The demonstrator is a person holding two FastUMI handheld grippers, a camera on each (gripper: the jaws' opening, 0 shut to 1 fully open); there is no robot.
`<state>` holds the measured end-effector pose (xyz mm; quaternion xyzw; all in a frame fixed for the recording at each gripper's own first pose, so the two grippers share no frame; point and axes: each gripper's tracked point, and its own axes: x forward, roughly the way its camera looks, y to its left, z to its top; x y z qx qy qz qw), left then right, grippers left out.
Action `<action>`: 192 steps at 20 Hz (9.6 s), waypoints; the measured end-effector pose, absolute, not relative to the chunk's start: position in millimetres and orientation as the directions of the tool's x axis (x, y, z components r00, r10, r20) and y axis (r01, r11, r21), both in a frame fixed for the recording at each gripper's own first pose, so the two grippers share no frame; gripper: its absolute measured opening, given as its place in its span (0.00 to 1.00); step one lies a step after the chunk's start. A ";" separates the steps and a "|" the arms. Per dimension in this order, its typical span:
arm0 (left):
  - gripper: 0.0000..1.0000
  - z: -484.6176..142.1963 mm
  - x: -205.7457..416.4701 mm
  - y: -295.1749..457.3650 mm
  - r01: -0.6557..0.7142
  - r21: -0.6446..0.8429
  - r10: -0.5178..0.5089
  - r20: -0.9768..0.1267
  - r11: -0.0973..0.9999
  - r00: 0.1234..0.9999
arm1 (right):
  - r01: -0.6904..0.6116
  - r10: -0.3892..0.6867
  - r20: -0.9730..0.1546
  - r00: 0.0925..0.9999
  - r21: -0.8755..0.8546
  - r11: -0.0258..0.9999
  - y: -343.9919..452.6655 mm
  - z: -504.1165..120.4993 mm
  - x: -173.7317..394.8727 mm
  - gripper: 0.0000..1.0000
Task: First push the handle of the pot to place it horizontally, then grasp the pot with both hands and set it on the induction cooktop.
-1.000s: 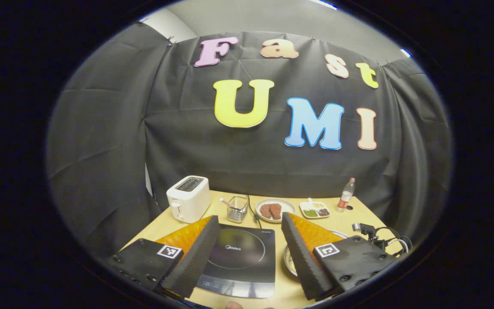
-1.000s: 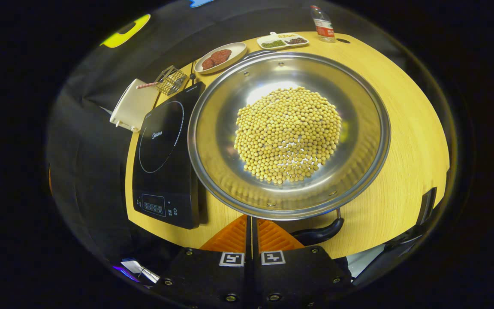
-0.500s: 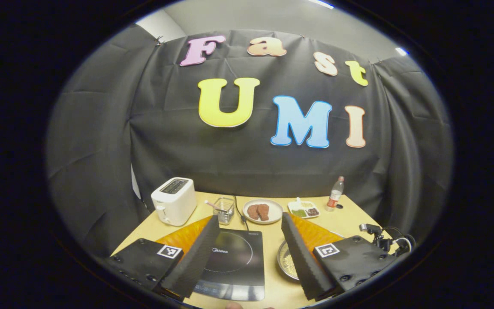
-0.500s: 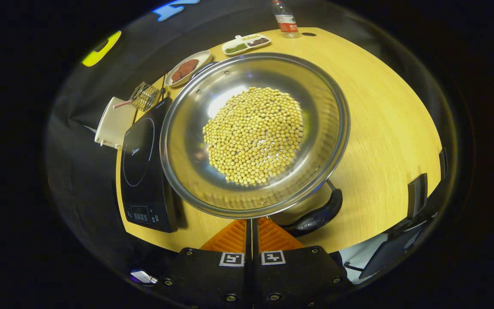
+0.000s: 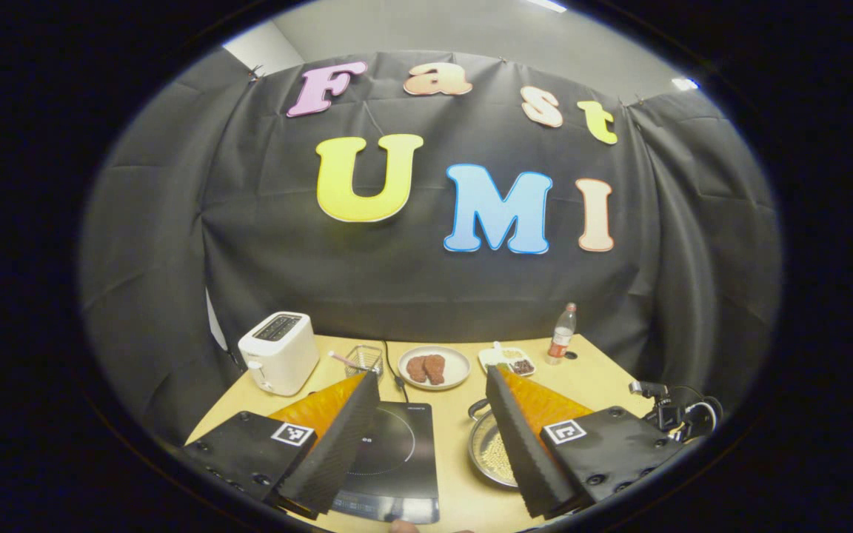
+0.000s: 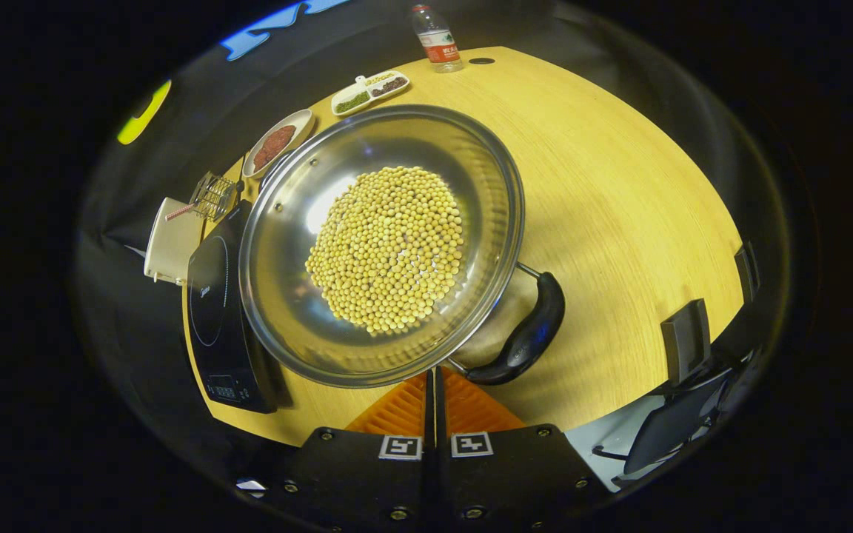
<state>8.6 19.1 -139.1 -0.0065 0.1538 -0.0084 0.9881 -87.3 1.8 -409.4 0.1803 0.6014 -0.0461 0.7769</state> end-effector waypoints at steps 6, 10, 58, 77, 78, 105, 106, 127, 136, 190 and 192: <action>0.95 -141.3 6.8 10.9 0.015 -0.005 -0.016 -0.315 1.000 0.949 | 0.326 0.116 -0.959 0.259 0.200 0.924 -33.8 -412.7 -77.4 0.00; 0.95 -142.1 8.4 3.3 0.017 0.001 -0.016 -0.321 1.000 0.947 | 0.307 0.078 -0.964 0.255 0.158 0.939 -54.8 -412.5 -68.2 0.00; 0.97 -216.8 54.8 -67.0 0.177 -0.046 -0.177 -0.475 0.983 0.862 | 0.199 -0.065 -0.850 0.522 0.048 0.979 -158.2 -345.6 12.8 1.00; 0.98 -368.7 82.2 -77.6 0.121 -0.044 -0.116 -0.710 0.992 0.694 | 0.060 -0.021 -0.747 0.664 0.025 0.998 -155.8 -340.5 64.0 1.00; 0.98 -380.7 82.6 -78.2 0.114 -0.041 -0.108 -0.722 0.993 0.683 | 0.058 -0.024 -0.749 0.663 0.019 0.998 -158.7 -344.2 68.5 1.00; 0.76 -479.4 124.2 -86.1 0.132 -0.022 -0.101 -0.769 0.991 0.631 | 0.057 -0.012 -0.785 0.619 0.029 0.998 -148.0 -431.0 103.6 0.71; 0.75 -479.4 125.1 -86.5 0.123 -0.030 -0.102 -0.765 0.992 0.636 | 0.063 -0.011 -0.784 0.621 0.036 0.997 -148.3 -430.7 104.3 0.71; 0.68 -429.8 110.7 -57.1 0.095 -0.061 -0.110 -0.709 0.994 0.697 | 0.090 -0.032 -0.764 0.645 0.034 0.995 -117.9 -387.8 85.0 0.68; 0.68 -387.6 81.2 -3.2 0.060 -0.076 -0.096 -0.705 0.995 0.703 | 0.052 -0.013 -0.759 0.651 0.027 0.998 -67.7 -352.2 63.3 0.67; 0.65 -413.7 106.5 311.7 -0.048 -0.060 -0.014 -0.758 0.997 0.653 | -0.108 0.094 -0.819 0.566 0.039 0.993 221.5 -396.3 100.5 0.68; 0.68 -411.9 105.0 312.1 -0.050 -0.059 -0.012 -0.755 0.997 0.656 | -0.114 0.101 -0.817 0.568 0.044 0.993 222.4 -396.8 102.0 0.67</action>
